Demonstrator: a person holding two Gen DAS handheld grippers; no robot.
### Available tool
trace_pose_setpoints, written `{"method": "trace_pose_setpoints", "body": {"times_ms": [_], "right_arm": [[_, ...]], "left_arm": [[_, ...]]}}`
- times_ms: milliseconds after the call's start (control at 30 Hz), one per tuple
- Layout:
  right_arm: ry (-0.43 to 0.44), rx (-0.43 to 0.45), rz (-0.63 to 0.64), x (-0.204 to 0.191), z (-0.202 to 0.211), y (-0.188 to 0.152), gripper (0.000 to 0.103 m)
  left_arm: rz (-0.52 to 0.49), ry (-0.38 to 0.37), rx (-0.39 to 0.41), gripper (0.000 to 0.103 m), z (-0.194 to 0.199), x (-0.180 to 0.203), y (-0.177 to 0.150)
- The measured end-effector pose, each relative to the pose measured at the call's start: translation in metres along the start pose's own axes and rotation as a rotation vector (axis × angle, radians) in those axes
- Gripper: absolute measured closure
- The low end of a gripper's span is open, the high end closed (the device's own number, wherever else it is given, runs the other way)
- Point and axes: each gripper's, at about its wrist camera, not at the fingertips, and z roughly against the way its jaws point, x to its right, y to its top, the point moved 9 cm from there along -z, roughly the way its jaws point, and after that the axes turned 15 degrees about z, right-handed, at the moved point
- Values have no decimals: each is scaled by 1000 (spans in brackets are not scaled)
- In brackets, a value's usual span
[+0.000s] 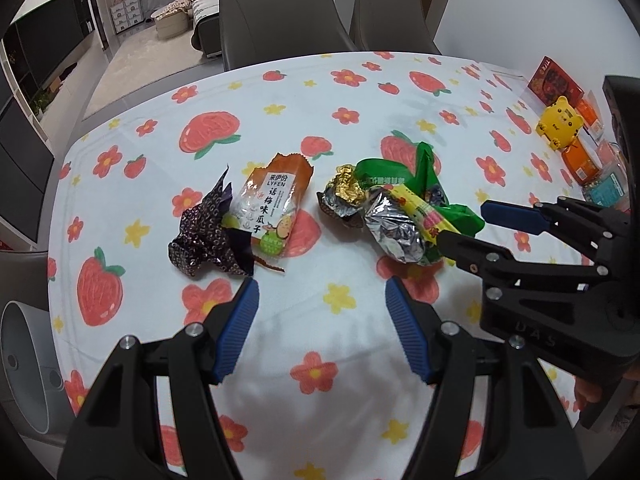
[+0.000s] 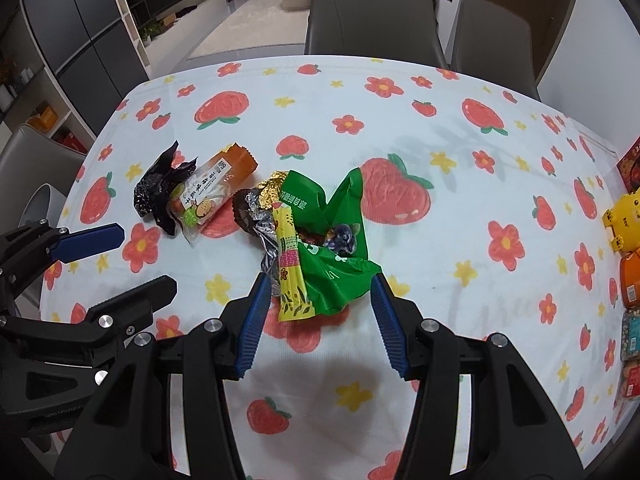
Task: Collect trash
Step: 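Grasp the green snack bag with the right tool while the left tool grasps the gold foil candy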
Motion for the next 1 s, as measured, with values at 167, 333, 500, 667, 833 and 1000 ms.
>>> {"method": "trace_pose_setpoints", "body": {"times_ms": [167, 333, 500, 667, 833, 1000], "right_arm": [[0, -7, 10, 0, -4, -1, 66], [1, 6, 18, -2, -1, 1, 81], [-11, 47, -4, 6, 14, 3, 84], [-27, 67, -41, 23, 28, 1, 91], [-49, 64, -71, 39, 29, -5, 91], [-55, 56, -95, 49, 25, -11, 91]], "left_arm": [[8, 6, -4, 37, -3, -3, 0], [9, 9, -3, 37, -3, -4, 0], [0, 3, 0, 37, -2, 1, 1], [-21, -11, 2, 37, -5, 14, 4], [-47, -21, 12, 37, -13, 30, 13], [-52, -23, 8, 37, -31, 38, 27]]}}
